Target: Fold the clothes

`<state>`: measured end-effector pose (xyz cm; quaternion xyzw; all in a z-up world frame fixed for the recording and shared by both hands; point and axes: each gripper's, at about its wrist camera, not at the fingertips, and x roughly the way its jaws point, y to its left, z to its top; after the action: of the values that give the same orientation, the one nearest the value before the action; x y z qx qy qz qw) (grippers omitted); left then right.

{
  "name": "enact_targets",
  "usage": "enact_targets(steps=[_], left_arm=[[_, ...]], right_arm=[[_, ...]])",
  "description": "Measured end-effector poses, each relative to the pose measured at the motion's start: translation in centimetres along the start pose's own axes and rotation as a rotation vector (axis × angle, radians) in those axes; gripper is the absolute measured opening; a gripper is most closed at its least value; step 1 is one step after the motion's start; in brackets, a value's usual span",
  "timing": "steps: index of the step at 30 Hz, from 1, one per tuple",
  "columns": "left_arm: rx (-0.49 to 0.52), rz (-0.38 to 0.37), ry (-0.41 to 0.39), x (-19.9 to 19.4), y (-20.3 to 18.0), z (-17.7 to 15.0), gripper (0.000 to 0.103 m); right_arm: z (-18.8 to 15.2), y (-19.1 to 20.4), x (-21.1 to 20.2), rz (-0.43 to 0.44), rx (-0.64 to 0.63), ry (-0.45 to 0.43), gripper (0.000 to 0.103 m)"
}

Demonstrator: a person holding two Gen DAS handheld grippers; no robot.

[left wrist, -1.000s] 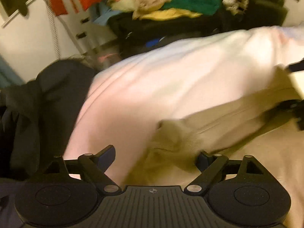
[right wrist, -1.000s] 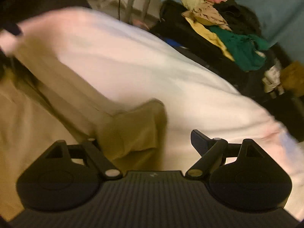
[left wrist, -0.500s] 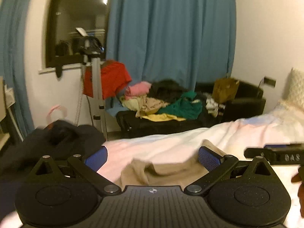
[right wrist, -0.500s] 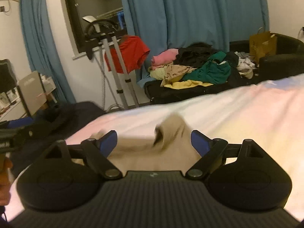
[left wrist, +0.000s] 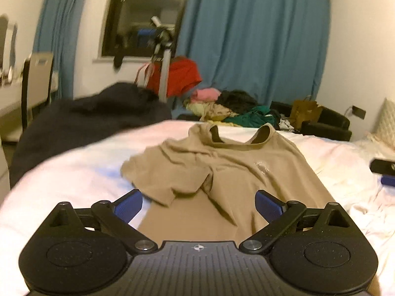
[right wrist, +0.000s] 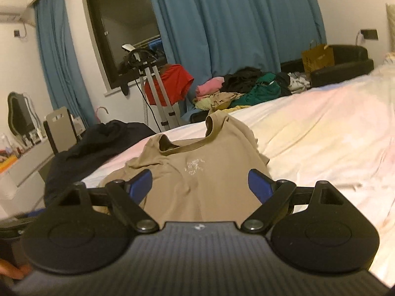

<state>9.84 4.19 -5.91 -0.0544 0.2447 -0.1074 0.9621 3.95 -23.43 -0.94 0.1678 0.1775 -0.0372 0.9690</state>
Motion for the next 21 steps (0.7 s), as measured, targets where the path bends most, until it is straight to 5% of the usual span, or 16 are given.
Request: enact_targets(steps=[6, 12, 15, 18, 19, 20, 21], left_arm=[[-0.193, 0.028, 0.087, 5.5, 4.6, 1.6, 0.097], [-0.434, 0.048, 0.123, 13.8, 9.6, 2.4, 0.076], [-0.452, 0.093, 0.138, 17.5, 10.9, 2.9, 0.064], [-0.414, 0.107, 0.130, 20.0, 11.2, 3.9, 0.042], [-0.381, 0.108, 0.133, 20.5, 11.2, 4.5, 0.016], [-0.333, 0.110, 0.140, 20.9, 11.0, 5.2, 0.005], [-0.284, 0.112, 0.146, 21.3, 10.8, 6.0, 0.005]], right_arm=[[-1.2, -0.5, 1.6, -0.020, 0.018, 0.020, 0.086], [-2.3, -1.7, 4.8, -0.010, 0.052, 0.066, 0.086], [-2.4, -2.1, 6.4, -0.012, 0.054, 0.079, 0.086], [-2.4, -2.6, 8.1, -0.001, 0.074, 0.097, 0.086], [-2.4, -2.7, 8.6, -0.006, 0.076, 0.100, 0.086], [-2.3, -2.8, 9.0, -0.016, 0.077, 0.102, 0.086], [-2.3, -3.0, 9.4, -0.024, 0.082, 0.104, 0.086]])
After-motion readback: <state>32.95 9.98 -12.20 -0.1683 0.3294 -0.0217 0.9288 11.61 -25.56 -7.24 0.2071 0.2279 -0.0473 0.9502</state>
